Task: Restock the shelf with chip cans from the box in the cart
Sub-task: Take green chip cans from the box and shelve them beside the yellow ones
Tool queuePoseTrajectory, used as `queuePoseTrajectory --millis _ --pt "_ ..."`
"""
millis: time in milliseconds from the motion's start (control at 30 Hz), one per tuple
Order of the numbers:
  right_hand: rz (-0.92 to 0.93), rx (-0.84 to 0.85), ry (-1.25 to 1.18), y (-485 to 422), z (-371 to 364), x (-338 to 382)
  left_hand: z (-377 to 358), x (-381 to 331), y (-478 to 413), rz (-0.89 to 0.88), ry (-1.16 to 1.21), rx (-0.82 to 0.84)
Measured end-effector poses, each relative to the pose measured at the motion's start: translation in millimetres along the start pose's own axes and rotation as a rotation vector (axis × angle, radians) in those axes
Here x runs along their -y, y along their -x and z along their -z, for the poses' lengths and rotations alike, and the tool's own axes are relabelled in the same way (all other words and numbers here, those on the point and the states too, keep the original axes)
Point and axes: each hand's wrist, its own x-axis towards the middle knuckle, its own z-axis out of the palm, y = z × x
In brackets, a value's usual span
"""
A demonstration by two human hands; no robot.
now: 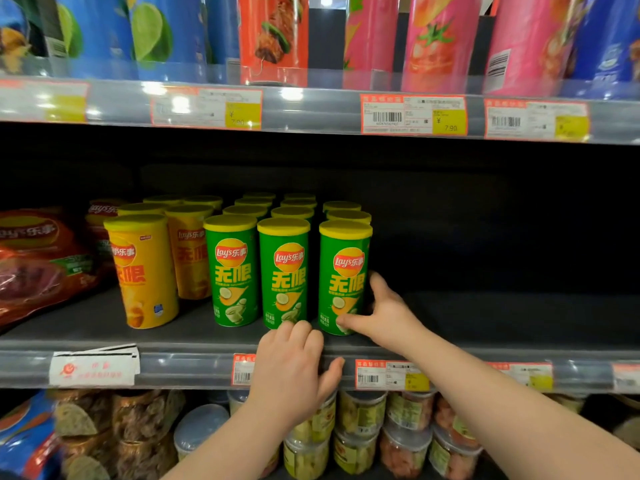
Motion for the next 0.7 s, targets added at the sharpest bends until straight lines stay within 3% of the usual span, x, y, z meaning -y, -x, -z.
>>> queuePoseTrajectory --millis 200,433,700 --pt "-0.047 0.015 -0.061 -2 10 3 0 0 0 0.001 -0.001 0.007" --pt "-0.124 0.218 -0.025 -13 15 11 1 0 0 0.012 -0.012 0.026" --pt "-0.111 0.232 -0.019 -19 7 9 1 1 0 0.015 -0.029 0.039"
